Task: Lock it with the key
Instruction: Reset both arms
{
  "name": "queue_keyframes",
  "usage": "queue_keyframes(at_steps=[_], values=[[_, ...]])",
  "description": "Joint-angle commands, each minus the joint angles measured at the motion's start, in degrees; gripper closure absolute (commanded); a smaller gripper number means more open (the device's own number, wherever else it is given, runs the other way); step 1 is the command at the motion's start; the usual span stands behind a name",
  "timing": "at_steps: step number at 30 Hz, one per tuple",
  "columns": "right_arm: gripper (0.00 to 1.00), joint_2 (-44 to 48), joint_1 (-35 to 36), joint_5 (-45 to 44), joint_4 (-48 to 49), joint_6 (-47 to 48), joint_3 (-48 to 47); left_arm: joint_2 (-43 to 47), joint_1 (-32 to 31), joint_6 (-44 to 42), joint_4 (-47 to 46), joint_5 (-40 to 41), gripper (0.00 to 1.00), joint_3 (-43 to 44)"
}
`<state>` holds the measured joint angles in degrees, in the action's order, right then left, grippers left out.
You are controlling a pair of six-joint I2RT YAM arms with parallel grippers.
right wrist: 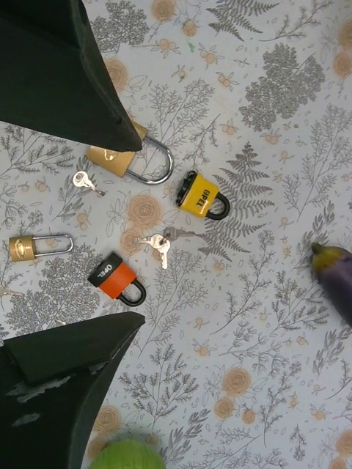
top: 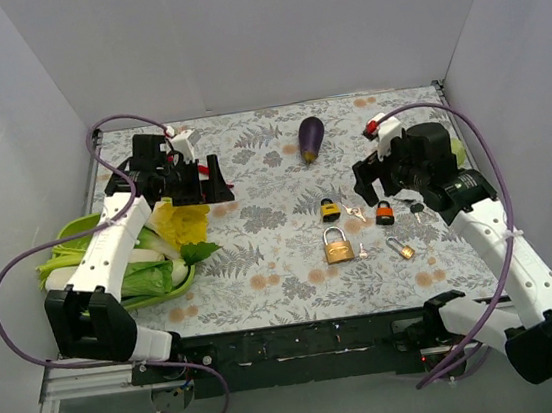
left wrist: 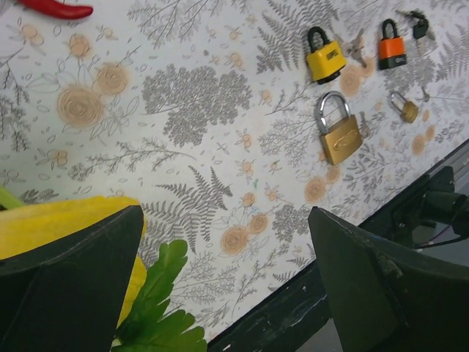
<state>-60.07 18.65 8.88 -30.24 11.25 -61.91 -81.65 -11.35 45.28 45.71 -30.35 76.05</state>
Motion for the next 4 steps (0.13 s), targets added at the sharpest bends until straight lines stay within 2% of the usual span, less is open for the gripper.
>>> queue_keyframes(at_steps=[1,4], values=[[0.03,2.7,-0.2,2.1,1.5,2.6,2.8,5.0,0.2,-2.2,-1.2,6.4,0.02,-3.3],[0.03,3.3,-0.3,2.0,1.8,2.6,2.8,6.7,0.2,-2.7,-1.4,7.9,0.02,-3.0]])
